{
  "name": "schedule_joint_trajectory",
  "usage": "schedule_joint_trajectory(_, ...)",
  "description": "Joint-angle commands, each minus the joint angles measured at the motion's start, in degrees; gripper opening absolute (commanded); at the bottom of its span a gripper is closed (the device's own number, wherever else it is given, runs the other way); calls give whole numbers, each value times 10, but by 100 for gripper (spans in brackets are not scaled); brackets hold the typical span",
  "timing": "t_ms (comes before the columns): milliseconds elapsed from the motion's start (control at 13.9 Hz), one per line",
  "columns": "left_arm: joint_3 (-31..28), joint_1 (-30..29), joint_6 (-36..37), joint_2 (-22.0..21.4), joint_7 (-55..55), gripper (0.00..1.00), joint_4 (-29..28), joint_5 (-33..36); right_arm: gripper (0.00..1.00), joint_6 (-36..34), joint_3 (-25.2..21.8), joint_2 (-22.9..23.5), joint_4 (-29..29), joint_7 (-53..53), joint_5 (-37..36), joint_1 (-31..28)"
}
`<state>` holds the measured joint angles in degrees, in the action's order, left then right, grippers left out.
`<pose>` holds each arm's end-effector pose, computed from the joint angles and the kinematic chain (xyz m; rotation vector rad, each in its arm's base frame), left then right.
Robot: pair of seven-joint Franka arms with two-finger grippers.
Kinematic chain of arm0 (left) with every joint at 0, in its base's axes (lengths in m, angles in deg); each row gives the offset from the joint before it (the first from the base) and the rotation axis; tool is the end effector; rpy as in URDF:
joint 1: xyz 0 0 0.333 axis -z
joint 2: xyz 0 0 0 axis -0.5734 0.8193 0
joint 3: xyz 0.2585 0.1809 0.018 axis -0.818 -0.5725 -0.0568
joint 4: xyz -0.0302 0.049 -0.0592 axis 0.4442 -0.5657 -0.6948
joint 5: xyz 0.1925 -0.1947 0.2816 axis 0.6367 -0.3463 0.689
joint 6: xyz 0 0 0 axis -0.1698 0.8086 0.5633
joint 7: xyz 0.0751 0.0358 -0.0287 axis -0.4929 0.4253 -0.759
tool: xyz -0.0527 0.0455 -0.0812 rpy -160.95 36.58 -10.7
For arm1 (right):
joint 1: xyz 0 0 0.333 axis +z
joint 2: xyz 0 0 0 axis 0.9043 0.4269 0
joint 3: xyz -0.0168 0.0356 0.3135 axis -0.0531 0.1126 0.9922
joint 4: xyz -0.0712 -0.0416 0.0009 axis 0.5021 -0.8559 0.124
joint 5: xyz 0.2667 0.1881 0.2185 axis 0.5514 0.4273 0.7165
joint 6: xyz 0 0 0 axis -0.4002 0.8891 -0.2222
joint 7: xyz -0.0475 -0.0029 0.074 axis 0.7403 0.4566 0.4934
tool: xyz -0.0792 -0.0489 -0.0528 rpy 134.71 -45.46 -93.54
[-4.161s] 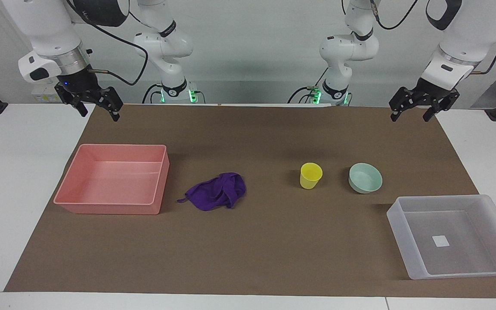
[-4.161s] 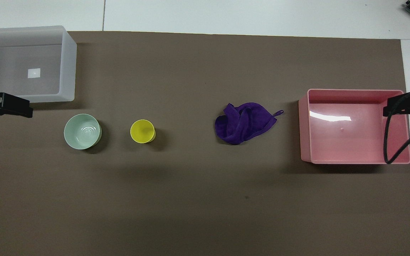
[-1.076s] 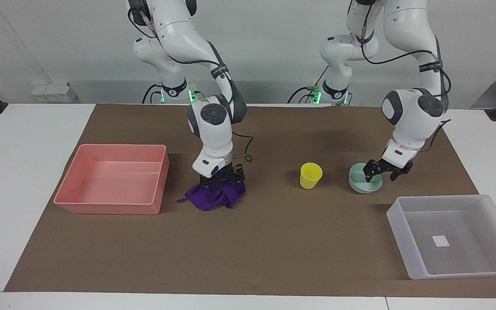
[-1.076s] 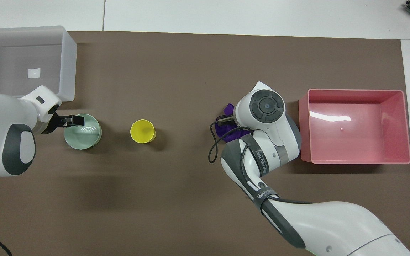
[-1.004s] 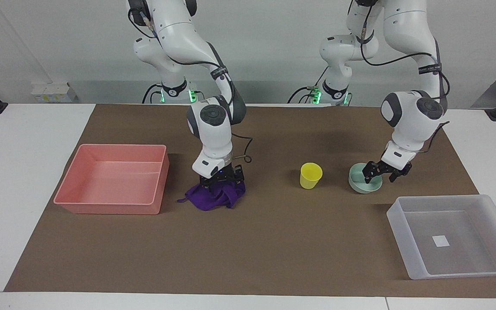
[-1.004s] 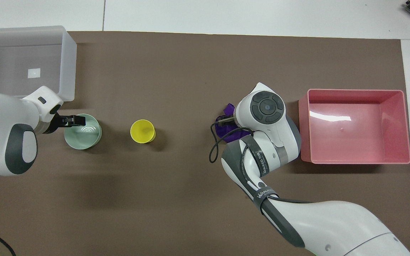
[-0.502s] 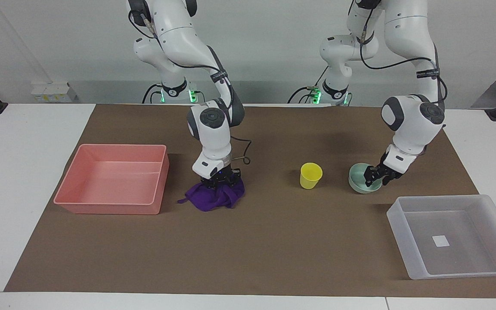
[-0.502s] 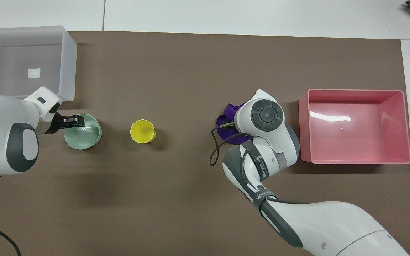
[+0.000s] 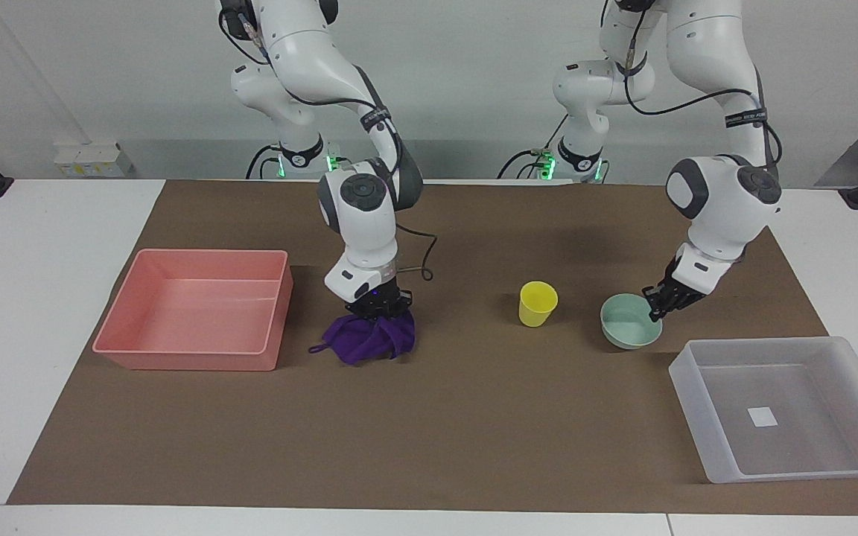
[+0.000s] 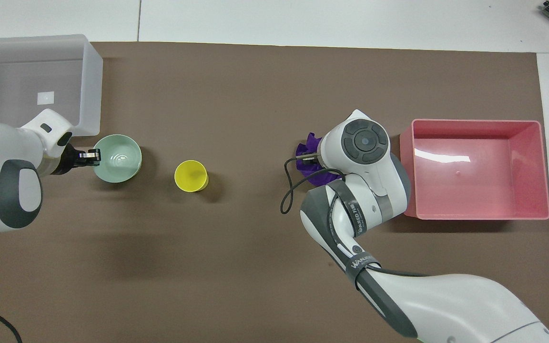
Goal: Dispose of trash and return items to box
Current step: 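Drop the cloth in the pink box while the left gripper places the bowl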
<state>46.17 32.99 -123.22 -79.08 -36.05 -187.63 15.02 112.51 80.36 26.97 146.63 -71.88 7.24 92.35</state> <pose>0.5821 -0.0025 0.3778 3.0295 0.1223 0.1841 0.5964 0.2577 0.3639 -3.1335 -0.0537 -0.1806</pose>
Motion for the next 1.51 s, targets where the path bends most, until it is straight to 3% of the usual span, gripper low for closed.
schedule_joint_trajectory(0,3,-28,82,-7,12,0,71,-11,0,-64,-2,-52,-13,-14,-6,-8)
schedule_joint_trajectory(359,3,-70,94,54,10,0,192,-4,0,-163,2,-155,-12,13,-58,-63)
schedule_joint_trajectory(574,3,-96,138,156,10,0,352,-4,0,-199,1,-190,-12,80,-58,-109)
schedule_joint_trajectory(789,4,-107,144,240,10,0,466,10,0,-218,1,-211,-10,153,-58,-160)
schedule_joint_trajectory(1148,7,-134,122,330,10,0,534,20,0,-206,2,-225,24,229,-57,-221)
schedule_joint_trajectory(1435,8,-139,86,357,9,0,545,21,0,-136,1,-221,86,235,-57,-245)
